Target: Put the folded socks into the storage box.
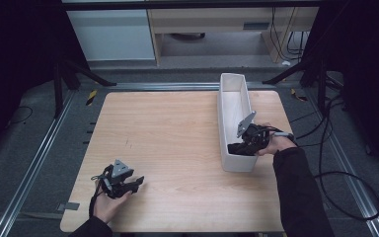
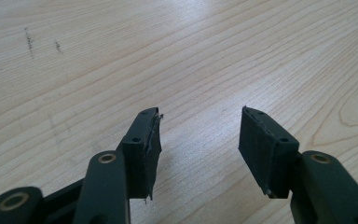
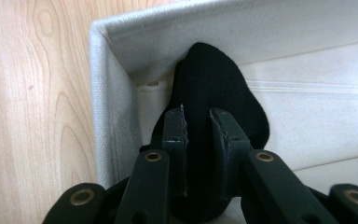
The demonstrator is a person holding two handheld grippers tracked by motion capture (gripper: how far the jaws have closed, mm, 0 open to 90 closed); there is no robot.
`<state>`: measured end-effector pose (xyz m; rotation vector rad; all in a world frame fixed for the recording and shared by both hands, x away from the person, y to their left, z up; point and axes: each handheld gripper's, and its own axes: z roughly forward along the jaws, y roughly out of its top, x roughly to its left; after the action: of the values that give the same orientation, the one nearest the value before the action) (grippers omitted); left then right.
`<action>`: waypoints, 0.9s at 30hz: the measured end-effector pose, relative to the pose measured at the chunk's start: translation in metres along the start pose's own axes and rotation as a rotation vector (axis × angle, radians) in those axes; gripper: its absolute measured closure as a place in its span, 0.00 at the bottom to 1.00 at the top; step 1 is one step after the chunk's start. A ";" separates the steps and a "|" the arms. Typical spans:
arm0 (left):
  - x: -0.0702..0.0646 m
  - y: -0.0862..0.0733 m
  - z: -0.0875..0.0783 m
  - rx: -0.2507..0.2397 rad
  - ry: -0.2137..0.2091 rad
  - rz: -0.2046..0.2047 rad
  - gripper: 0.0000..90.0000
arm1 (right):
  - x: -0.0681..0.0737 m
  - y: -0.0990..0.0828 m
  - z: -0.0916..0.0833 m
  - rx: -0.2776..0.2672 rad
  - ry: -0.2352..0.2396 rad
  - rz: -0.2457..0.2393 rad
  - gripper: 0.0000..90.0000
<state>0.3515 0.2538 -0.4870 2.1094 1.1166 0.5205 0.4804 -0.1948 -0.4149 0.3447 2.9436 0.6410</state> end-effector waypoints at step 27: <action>0.004 0.002 -0.006 -0.021 0.005 -0.017 0.50 | 0.049 0.006 -0.056 -0.416 -0.352 0.357 0.40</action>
<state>0.3510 0.2582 -0.4809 2.0795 1.1260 0.5270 0.4251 -0.2003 -0.3645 0.8436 2.3578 1.0817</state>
